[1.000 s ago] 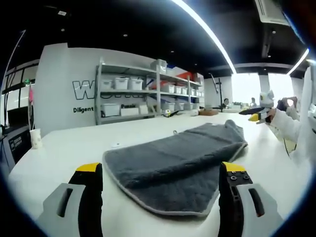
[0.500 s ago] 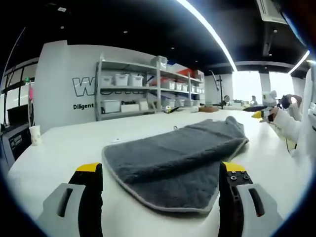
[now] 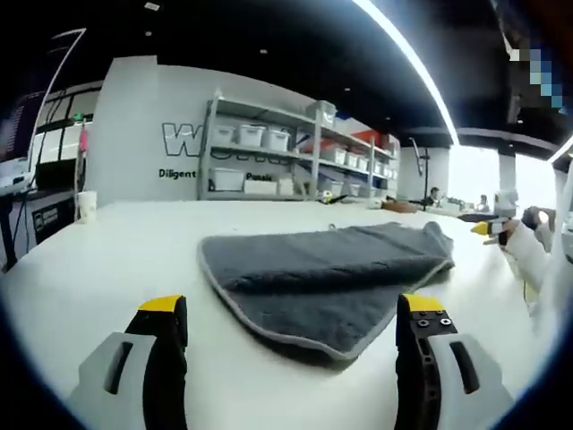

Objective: Open the folded towel by lifting each exposed corner and separating the folded layers until the towel lies flat within the target outline without major curled edges

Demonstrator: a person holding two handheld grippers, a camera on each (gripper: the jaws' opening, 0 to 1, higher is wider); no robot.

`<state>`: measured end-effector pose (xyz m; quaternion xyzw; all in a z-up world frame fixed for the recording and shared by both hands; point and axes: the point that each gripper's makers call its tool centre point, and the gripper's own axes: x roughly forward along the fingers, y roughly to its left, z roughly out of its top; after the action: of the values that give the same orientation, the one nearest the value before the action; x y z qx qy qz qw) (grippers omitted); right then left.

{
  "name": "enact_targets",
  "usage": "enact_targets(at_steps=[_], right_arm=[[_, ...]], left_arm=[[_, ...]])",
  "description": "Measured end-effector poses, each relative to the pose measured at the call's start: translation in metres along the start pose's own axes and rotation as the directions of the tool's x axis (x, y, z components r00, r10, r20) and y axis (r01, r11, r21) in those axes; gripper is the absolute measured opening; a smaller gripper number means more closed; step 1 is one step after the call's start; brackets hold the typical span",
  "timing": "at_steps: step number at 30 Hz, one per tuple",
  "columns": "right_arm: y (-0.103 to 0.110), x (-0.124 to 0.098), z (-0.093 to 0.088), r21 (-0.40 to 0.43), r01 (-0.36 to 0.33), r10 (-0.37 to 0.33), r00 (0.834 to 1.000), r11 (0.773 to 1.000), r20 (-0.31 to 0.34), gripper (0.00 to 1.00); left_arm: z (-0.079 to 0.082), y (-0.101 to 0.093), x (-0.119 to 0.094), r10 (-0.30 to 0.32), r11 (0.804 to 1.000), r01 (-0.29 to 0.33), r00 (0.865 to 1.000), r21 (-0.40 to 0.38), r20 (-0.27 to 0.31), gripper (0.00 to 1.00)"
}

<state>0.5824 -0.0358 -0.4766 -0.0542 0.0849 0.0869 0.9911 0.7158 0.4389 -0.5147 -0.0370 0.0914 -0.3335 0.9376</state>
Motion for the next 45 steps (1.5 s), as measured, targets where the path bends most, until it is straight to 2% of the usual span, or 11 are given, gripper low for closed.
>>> enact_targets(at_steps=[5, 10, 13, 16, 20, 23, 29, 33, 37, 39, 45], right_arm=[[0.0, 0.003, 0.002, 0.003, -0.014, 0.013, 1.0, 1.0, 0.016, 0.99], [-0.002, 0.001, 0.005, 0.019, -0.003, 0.002, 0.998, 1.0, 0.055, 0.99], [-0.004, -0.003, 0.003, 0.032, 0.006, -0.008, 0.998, 0.999, 0.068, 0.99], [-0.001, -0.005, -0.003, 0.024, -0.007, 0.006, 0.999, 1.0, 0.036, 0.99], [-0.002, -0.008, -0.004, 0.022, -0.003, 0.003, 0.999, 1.0, 0.037, 0.99], [-0.002, -0.01, -0.004, 0.025, -0.003, 0.002, 0.999, 1.0, 0.04, 0.99], [0.001, -0.013, -0.005, 0.023, -0.013, 0.012, 0.999, 1.0, 0.038, 0.99], [0.0, -0.015, -0.006, 0.027, -0.011, 0.01, 0.999, 1.0, 0.038, 0.98], [-0.002, -0.016, -0.008, 0.034, -0.01, 0.009, 0.999, 0.999, 0.036, 0.97], [-0.002, -0.016, -0.009, 0.037, -0.01, 0.008, 0.999, 0.999, 0.035, 0.97], [-0.004, -0.017, -0.012, 0.045, -0.008, 0.007, 1.0, 0.999, 0.029, 0.95]], left_arm=[[-0.004, 0.003, -0.006, 0.061, 0.996, -0.061, 0.998, -0.062, -0.009, 0.94], [-0.017, -0.002, -0.01, 0.058, 0.996, -0.061, 0.997, -0.07, -0.045, 0.93], [-0.018, -0.003, -0.011, 0.064, 0.996, -0.068, 0.997, -0.061, -0.052, 0.92], [-0.023, -0.006, -0.012, 0.072, 0.995, -0.076, 0.995, -0.061, -0.068, 0.91], [-0.026, -0.006, -0.013, 0.093, 0.993, -0.098, 0.992, -0.062, -0.08, 0.88], [-0.026, -0.007, -0.013, 0.112, 0.988, -0.119, 0.991, -0.099, -0.072, 0.83], [-0.029, -0.011, -0.012, 0.162, 0.979, -0.171, 0.983, -0.109, -0.085, 0.67], [-0.035, -0.015, -0.009, 0.16, 0.977, -0.174, 0.98, -0.122, -0.118, 0.49], [-0.041, -0.014, -0.009, 0.182, 0.967, -0.204, 0.973, -0.151, -0.144, 0.41], [-0.043, -0.017, -0.008, 0.167, 0.967, -0.193, 0.973, -0.168, -0.158, 0.3], [-0.047, -0.021, -0.004, 0.132, 0.97, -0.164, 0.975, -0.177, -0.179, 0.15]])
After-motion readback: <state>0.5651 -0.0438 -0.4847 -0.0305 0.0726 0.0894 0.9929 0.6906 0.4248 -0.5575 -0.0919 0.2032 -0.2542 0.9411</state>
